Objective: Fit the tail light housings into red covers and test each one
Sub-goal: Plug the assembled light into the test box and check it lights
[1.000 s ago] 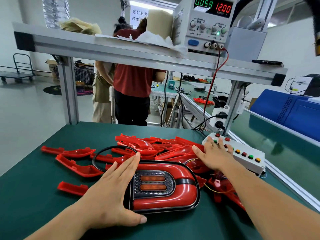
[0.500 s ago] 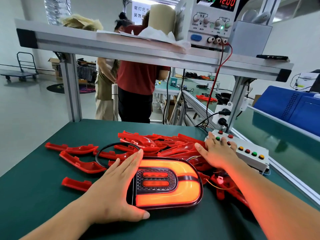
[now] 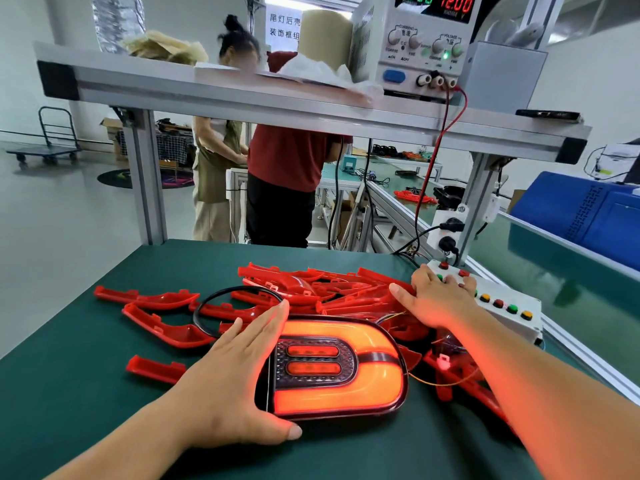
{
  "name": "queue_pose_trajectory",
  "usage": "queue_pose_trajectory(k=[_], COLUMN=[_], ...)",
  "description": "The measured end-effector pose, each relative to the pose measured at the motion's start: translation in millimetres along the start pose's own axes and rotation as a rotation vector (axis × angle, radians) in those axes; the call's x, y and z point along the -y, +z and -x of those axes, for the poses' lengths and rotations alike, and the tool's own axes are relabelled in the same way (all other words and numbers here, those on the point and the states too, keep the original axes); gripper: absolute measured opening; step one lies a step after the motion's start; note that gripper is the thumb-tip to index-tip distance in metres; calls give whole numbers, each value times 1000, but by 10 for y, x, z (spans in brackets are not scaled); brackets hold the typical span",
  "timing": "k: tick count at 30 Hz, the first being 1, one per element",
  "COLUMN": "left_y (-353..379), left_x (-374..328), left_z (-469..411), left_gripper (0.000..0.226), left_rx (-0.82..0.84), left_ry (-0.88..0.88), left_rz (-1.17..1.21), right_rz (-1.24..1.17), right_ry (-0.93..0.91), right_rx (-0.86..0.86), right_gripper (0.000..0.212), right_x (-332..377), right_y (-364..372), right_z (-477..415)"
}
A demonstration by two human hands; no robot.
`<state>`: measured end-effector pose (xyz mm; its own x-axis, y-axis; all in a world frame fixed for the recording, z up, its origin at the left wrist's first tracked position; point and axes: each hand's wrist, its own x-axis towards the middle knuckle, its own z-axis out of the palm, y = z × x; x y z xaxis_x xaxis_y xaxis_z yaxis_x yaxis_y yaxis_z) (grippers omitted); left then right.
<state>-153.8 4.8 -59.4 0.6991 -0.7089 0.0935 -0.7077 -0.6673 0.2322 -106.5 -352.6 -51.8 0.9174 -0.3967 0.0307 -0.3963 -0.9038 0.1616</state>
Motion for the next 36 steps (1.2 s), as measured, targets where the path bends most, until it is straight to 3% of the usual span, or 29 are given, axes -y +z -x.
queue_pose_trajectory(k=[11, 25, 36], left_y=[23, 4, 27], left_x=[25, 4, 16], left_z=[-18, 8, -13], left_gripper=[131, 131, 130], left_rx=[-13, 12, -27], left_ry=[-2, -31, -5], left_rz=[-4, 25, -6], right_rz=[-64, -112, -238], right_ry=[31, 13, 31], right_rx=[-80, -55, -95], right_gripper=[88, 94, 79], right_x=[-5, -40, -135], right_y=[71, 139, 44], right_z=[-15, -1, 140])
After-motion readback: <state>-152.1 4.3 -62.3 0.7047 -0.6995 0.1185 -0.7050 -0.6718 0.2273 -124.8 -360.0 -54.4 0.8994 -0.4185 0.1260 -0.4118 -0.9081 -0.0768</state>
